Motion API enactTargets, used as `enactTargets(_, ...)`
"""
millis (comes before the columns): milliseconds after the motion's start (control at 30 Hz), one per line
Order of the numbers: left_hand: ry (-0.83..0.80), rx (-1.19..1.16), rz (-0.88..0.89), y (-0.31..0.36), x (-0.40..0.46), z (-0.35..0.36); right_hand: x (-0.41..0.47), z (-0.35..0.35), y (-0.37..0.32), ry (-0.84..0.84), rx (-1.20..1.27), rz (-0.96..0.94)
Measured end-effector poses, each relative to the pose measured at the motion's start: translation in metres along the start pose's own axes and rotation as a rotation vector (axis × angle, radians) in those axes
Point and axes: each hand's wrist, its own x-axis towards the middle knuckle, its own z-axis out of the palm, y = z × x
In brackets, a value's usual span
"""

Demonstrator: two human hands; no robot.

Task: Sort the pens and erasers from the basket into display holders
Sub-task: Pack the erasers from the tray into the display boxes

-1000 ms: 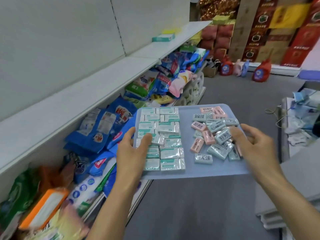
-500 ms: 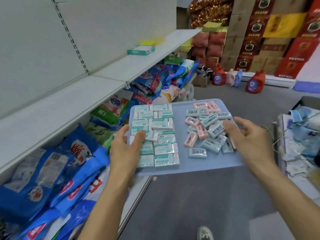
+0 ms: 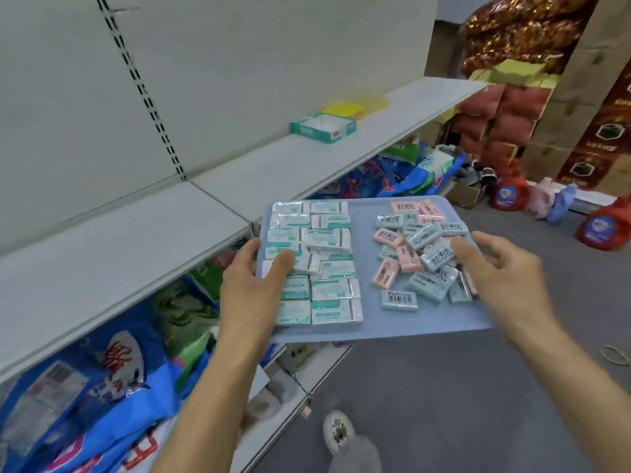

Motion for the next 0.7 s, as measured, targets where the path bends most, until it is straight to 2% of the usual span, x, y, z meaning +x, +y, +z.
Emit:
enactTargets(267,0.181,0.023,0.007,0.010,0.155,0.014,0.166,0.100,0.001,-0.109,-0.018,-0.045)
enactTargets(433,0.276,0.068,-0.058,0.004,0.238,0.015,0.248,0.165,0.002,-0.188,-0.073,-0.063)
enactTargets(600,0.365,0.090,-0.120,-0.011,0.283,0.016,0.304,0.222,0.014,-0.298,-0.153,-0.030)
enactTargets(700,0.430,0.185,-0.146,-0.018,0.300,0.018,0.331,0.257,0.019,-0.415,-0.191,-0.044)
